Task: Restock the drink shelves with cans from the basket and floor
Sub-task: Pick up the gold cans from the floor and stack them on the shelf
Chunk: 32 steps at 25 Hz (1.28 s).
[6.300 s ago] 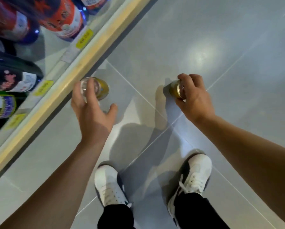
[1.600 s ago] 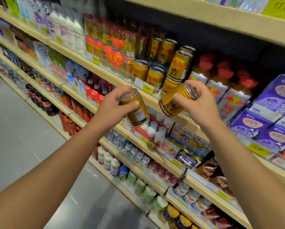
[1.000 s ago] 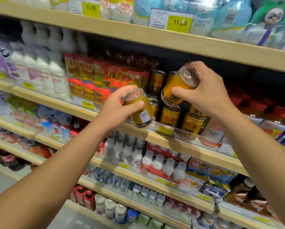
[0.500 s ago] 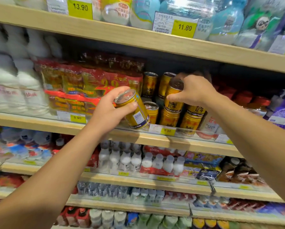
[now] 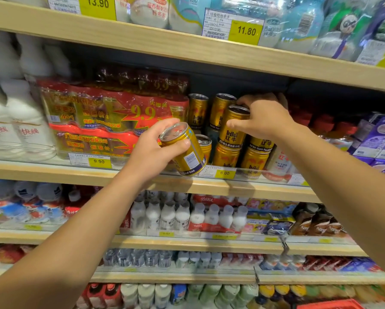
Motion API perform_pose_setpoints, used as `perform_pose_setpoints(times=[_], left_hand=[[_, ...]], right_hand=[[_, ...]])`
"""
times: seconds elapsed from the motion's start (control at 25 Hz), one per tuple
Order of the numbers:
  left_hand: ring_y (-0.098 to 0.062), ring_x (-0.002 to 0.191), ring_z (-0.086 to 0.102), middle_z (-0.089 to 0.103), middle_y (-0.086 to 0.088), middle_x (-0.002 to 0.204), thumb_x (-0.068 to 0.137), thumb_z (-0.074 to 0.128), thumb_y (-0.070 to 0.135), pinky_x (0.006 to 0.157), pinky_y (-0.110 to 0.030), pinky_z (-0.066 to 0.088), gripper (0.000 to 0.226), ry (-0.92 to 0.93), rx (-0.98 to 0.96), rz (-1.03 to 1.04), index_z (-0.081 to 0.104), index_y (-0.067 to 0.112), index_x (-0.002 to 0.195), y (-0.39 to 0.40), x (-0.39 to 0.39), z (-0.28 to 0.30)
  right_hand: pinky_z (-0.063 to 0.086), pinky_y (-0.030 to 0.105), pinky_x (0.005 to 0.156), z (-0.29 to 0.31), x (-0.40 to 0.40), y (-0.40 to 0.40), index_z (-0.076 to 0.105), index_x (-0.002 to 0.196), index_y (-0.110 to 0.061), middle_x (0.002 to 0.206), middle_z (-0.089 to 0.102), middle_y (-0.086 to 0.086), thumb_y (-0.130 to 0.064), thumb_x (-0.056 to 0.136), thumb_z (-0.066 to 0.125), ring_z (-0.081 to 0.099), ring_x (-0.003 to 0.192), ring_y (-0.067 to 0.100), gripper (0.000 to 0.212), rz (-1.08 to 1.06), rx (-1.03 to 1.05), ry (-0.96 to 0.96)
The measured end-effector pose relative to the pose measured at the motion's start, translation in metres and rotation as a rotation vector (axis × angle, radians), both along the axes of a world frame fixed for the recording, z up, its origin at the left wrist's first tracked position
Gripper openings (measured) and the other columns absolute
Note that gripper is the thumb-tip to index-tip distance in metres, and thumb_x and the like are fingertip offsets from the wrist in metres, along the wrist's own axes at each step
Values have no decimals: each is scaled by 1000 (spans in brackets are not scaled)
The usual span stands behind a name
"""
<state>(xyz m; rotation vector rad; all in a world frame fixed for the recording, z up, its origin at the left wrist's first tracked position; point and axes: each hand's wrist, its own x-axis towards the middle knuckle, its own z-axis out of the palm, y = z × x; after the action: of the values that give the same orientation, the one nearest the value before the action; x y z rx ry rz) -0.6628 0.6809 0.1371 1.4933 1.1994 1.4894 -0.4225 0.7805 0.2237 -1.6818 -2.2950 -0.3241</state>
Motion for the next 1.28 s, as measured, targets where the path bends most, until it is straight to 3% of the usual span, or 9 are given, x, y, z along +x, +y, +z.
perform_pose_setpoints(times=[0.08, 0.2, 0.28, 0.4, 0.68, 0.88, 1.04, 1.2, 1.28], left_hand=[[-15, 109, 65, 67, 5, 120, 71, 75, 36, 88, -41, 55, 61, -7, -7, 3, 58, 27, 130, 2, -1, 1], [-15, 109, 65, 67, 4, 120, 71, 74, 36, 90, -45, 55, 61, 13, 12, 11, 58, 27, 130, 3, 0, 3], [-15, 109, 65, 66, 5, 120, 72, 74, 36, 91, -46, 55, 60, 34, 19, 12, 58, 27, 129, 4, 1, 6], [-13, 107, 65, 66, 6, 118, 73, 74, 33, 89, -42, 55, 52, 55, 29, 4, 60, 31, 124, 5, 3, 8], [-9, 102, 65, 66, 10, 114, 72, 74, 32, 79, -29, 51, 55, 148, 85, 65, 60, 26, 125, 6, 22, 25], [-7, 98, 59, 62, 12, 111, 75, 78, 40, 73, -11, 41, 55, 692, 204, 231, 58, 26, 124, 12, 34, 67], [-12, 100, 56, 63, 8, 111, 76, 71, 52, 75, -25, 41, 57, 999, 178, 264, 58, 26, 125, 29, 48, 93], [-16, 89, 57, 62, 7, 97, 75, 70, 56, 70, -29, 42, 42, 1167, 43, 247, 61, 26, 104, 50, 56, 100], [-17, 84, 57, 64, 4, 96, 77, 70, 57, 67, -28, 41, 47, 1208, 17, 227, 62, 24, 111, 57, 58, 102]], right_hand=[[41, 49, 104, 0, 1, -1, 46, 135, -28, 127, 60, 6, -70, 80, 57, 47, 124, 29, 71, 38, -2, 51], [47, 39, 94, 1, 2, -2, 45, 137, -24, 125, 61, 7, -59, 83, 63, 51, 119, 28, 67, 109, -37, 96], [46, 41, 97, 2, 3, -1, 40, 140, -24, 127, 60, 8, -55, 84, 64, 50, 121, 29, 68, 136, -49, 109], [43, 47, 102, -1, 7, 1, 36, 142, -27, 129, 59, 8, -54, 85, 64, 49, 123, 31, 69, 149, -61, 101], [52, 37, 83, -4, 15, 3, 46, 136, -24, 111, 65, 3, -58, 86, 59, 59, 100, 22, 62, 246, -3, 102], [45, 30, 74, -4, 29, 4, 54, 132, -26, 106, 66, 2, -53, 90, 57, 57, 88, 17, 51, 323, 80, 99], [48, 42, 91, -14, 33, 6, 59, 130, -26, 119, 66, 2, -51, 91, 56, 60, 105, 25, 47, 388, 199, 118], [52, 40, 85, -23, 38, 7, 60, 130, -26, 117, 69, 3, -49, 92, 55, 62, 106, 26, 45, 390, 266, 139], [52, 40, 85, -27, 41, 9, 59, 131, -27, 118, 68, 3, -48, 91, 55, 61, 108, 26, 45, 398, 270, 157]])
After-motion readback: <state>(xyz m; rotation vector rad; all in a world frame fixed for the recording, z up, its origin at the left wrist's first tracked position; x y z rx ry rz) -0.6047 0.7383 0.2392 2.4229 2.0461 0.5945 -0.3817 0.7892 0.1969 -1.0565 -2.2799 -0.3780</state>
